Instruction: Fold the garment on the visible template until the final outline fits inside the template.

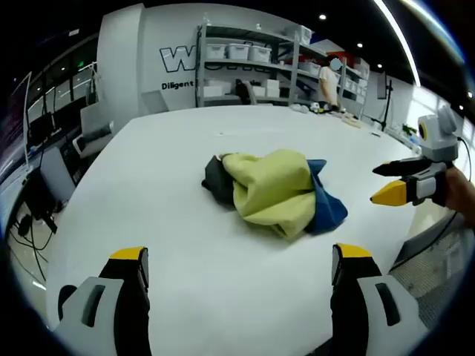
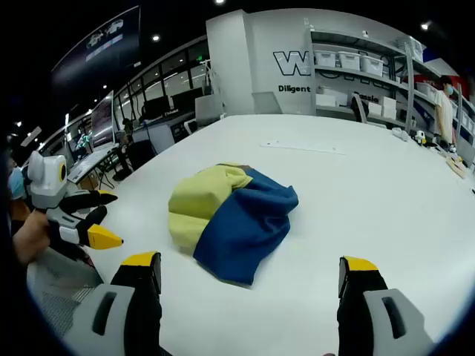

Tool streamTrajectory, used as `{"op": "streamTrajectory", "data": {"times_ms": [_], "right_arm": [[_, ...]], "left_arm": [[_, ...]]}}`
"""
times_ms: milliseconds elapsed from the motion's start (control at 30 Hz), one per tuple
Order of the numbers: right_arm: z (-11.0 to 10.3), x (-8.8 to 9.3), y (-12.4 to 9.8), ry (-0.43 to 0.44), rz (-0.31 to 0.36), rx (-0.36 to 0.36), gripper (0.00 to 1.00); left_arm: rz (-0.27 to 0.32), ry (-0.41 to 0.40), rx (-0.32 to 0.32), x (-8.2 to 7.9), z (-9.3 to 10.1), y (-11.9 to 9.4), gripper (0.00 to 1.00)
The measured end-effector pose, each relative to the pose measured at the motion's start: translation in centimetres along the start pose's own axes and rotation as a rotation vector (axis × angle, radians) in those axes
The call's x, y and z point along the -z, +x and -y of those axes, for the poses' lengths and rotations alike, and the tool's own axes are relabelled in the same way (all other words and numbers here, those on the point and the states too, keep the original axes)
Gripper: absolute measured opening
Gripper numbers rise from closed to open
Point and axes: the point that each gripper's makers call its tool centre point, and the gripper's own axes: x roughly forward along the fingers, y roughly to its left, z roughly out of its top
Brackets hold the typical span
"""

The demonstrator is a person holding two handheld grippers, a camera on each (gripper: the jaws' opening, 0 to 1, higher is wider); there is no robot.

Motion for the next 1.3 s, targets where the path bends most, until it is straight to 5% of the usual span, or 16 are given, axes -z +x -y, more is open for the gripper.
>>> {"op": "streamTrajectory", "data": {"times_ms": [1300], "right_arm": [[0.12,0.30,-0.12,0.003,-0.015,-0.002,0.99]], "left_arm": [[-0.027,-0.011,-0.011,0.64,-0.18,0.07,0.99]]}}
